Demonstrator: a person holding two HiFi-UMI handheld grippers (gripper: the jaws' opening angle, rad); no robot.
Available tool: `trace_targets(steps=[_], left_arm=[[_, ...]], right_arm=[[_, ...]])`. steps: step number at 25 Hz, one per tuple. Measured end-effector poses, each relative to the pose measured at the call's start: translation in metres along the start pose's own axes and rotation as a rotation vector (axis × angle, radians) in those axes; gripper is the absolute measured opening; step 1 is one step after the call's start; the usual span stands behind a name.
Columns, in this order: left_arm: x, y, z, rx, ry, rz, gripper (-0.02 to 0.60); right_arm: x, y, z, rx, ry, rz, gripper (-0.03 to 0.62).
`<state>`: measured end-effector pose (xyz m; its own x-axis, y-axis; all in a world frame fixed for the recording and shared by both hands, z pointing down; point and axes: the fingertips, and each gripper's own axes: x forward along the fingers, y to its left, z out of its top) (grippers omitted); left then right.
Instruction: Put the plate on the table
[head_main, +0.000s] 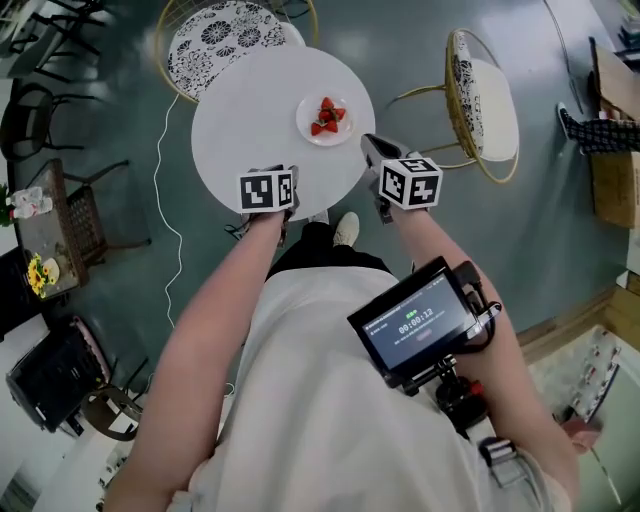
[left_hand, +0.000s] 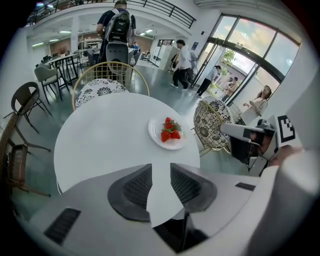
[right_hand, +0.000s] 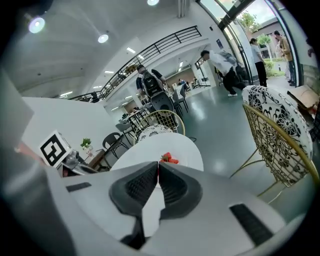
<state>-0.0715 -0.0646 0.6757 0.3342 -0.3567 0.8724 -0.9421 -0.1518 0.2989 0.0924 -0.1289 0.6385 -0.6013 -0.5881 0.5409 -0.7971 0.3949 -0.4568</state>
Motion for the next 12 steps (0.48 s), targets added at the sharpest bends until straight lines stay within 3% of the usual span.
trace_targets(steps=[5, 12], left_arm=[[-0.017, -0.015, -0.005, -0.02, -0.099, -0.056, 0.101], [-0.055, -0.056, -0.002, 0.058, -0.204, -0.146, 0.089]], right_arm=[[-0.016, 0.011, -0.006, 0.024, -0.001, 0.032, 0.004], [-0.053, 0.035, -0.006, 0.006, -0.003, 0.084, 0.003]])
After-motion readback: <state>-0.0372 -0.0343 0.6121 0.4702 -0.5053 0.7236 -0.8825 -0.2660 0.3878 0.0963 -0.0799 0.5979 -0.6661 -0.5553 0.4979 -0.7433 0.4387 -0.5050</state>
